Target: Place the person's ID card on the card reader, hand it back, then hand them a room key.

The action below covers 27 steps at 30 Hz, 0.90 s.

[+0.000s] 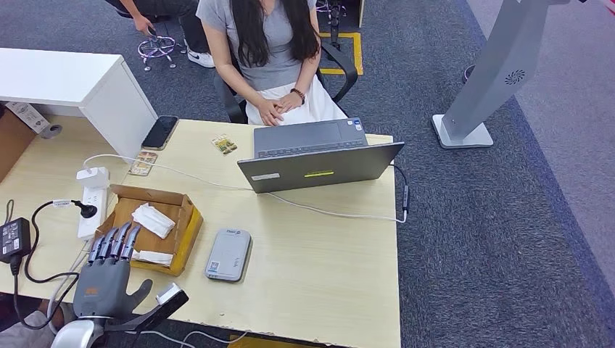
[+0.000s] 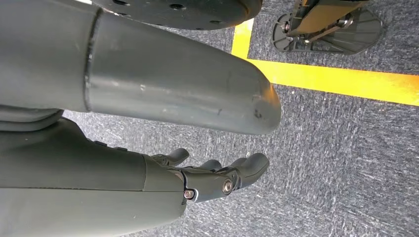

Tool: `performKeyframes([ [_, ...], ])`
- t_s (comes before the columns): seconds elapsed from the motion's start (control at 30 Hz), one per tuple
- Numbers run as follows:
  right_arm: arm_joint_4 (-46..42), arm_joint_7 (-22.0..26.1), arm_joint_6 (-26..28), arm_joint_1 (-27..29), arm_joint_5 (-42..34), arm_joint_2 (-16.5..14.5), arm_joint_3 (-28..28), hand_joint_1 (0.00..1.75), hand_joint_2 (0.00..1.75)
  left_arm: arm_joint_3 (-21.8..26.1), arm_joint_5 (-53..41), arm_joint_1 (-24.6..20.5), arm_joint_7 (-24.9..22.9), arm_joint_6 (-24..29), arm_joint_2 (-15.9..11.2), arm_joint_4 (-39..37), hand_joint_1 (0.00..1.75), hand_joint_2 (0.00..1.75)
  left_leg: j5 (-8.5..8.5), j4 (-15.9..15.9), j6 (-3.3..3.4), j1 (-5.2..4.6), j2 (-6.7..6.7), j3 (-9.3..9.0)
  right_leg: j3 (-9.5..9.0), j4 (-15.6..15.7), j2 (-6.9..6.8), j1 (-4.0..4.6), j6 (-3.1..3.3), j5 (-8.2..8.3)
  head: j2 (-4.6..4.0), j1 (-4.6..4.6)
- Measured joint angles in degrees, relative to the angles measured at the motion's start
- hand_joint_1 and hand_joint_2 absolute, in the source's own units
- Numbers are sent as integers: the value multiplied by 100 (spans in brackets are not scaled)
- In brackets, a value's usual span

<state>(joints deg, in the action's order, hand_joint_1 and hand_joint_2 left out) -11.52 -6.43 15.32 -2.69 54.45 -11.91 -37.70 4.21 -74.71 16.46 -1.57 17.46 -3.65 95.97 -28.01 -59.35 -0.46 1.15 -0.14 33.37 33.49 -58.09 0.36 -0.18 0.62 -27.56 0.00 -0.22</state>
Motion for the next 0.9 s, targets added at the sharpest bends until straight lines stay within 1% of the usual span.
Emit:
performKeyframes([
  [0.13, 0, 0, -15, 0, 34, -2, -17, 0, 0, 246, 38, -9, 100, -51, 3, -93, 0, 175, 0, 0, 0, 0, 0, 0, 0, 0, 0, 0, 0, 0, 0, 0],
  [0.33, 0, 8, -25, 0, 72, -2, -38, 0, 0, 385, 34, -57, 167, -94, 10, -223, 0, 175, 0, 0, 0, 0, 0, 0, 0, 0, 0, 0, 0, 0, 0, 0],
  [0.6, 1, 7, -28, -1, 111, -2, -50, 0, 0, 434, -19, -153, 262, -100, 36, -409, 0, 175, 0, 0, 0, 0, 0, -1, -1, 0, 0, 0, 0, 0, 0, 1],
  [0.9, 0, 16, -40, -2, 197, -3, -50, 0, 0, 436, -89, -374, 351, -83, 103, -576, 0, 175, 1, 0, 0, 0, -1, -2, -1, 0, 0, 0, 0, 0, 0, 0],
])
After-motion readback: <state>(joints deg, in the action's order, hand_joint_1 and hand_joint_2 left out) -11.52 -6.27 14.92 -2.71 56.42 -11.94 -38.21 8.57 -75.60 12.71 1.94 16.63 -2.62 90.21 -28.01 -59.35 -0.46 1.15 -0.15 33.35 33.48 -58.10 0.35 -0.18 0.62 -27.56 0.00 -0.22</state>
